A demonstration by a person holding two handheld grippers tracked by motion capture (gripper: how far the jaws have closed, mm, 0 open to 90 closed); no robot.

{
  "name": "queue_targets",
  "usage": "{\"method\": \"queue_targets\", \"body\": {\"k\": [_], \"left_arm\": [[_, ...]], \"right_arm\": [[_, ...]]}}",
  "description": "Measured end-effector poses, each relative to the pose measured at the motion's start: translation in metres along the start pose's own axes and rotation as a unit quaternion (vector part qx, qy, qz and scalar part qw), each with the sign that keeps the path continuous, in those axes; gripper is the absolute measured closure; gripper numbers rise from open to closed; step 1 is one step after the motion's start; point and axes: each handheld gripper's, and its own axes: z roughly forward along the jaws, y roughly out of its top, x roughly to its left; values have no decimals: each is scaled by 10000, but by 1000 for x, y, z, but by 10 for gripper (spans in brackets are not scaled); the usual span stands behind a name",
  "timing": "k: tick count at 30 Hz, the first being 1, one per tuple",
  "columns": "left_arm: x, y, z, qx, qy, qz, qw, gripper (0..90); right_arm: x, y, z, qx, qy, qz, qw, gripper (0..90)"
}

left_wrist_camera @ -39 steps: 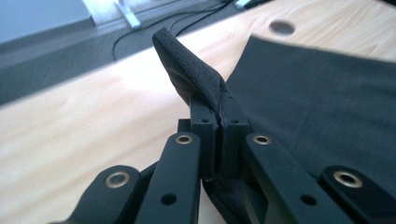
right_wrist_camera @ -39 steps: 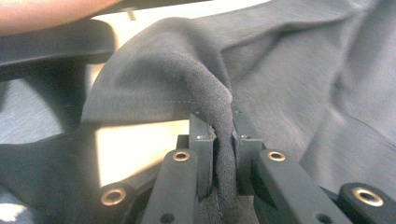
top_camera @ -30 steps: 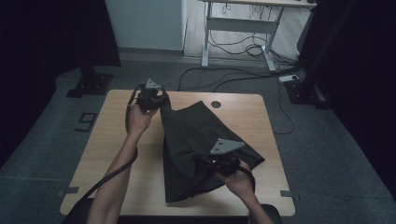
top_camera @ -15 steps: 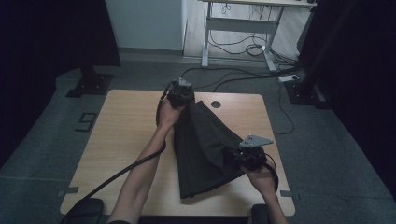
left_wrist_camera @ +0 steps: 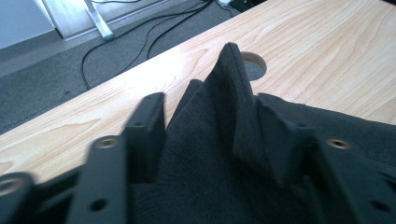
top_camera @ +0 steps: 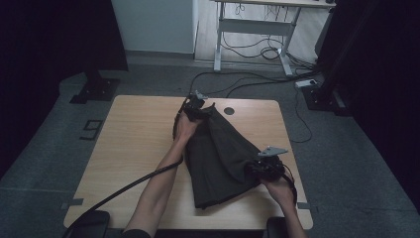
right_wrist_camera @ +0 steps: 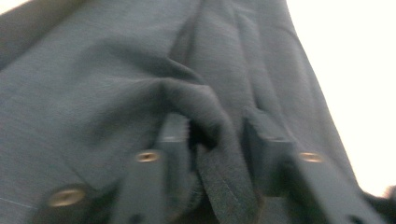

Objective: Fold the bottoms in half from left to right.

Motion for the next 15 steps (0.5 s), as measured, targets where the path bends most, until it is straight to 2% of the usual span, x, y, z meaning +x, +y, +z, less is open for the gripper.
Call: {"method": "queue_targets", "body": {"k": [3,5,7,10,15], "left_arm": [[2,3,-10,-10,-34,68,10000,281],[2,3,-18,-55,-70,71,9999,238],[3,2,-25,-85,-203,17,9998,205],[1,-4,-34,-108,-385,42,9992,170],[-4,-20,-44,-48,-483,194,9986,144]], "right_arm": [[-5,-5,-5,-6,-33,108,9999,396],[-8,-10,-9,8,13,171,9999,355],[-10,-14,-14,-1,-30,201,9998,323],[-12,-17,-21,-43,-11,259,9997,317],[-9,-12,-31,-126,43,219,9997,318]]}}
